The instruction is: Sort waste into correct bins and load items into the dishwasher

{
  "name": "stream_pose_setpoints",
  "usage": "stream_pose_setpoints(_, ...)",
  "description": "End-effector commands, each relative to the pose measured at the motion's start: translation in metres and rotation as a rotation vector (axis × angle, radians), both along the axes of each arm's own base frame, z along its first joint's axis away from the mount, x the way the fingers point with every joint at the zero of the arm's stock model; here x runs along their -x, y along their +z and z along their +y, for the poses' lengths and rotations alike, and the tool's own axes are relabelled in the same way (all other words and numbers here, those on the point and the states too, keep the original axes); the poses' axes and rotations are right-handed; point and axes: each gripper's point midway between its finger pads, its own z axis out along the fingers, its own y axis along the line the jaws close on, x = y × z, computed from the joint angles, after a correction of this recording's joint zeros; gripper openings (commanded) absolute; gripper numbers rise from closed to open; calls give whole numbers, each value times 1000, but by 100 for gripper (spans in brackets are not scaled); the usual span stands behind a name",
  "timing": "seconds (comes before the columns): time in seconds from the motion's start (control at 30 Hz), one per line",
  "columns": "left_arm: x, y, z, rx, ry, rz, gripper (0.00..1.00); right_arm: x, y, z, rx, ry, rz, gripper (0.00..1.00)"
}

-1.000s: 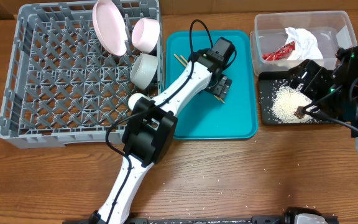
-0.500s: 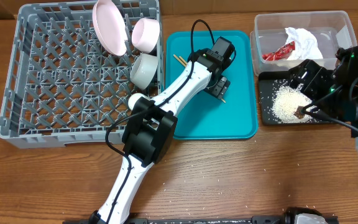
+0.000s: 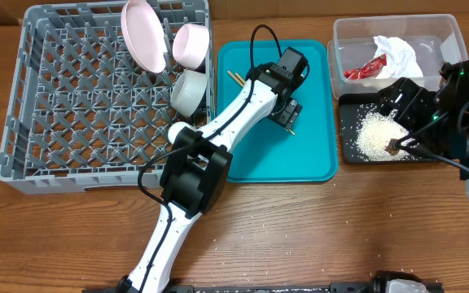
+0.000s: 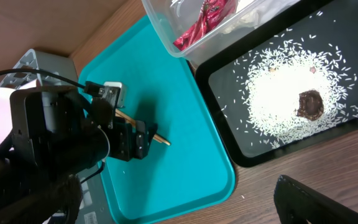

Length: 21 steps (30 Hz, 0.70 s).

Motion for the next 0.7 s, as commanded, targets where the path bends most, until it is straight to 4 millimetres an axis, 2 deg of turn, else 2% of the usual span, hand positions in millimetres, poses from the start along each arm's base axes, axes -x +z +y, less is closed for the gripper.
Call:
stream_pose_setpoints(0.0,1,-12,3,-15,-6,15,87,-1,4,-2,5,-5,-15,100)
stream_pose_setpoints(0.67,3,-19,-1,4,-15,30,93,-1,4,-2,5,-5,-15,100)
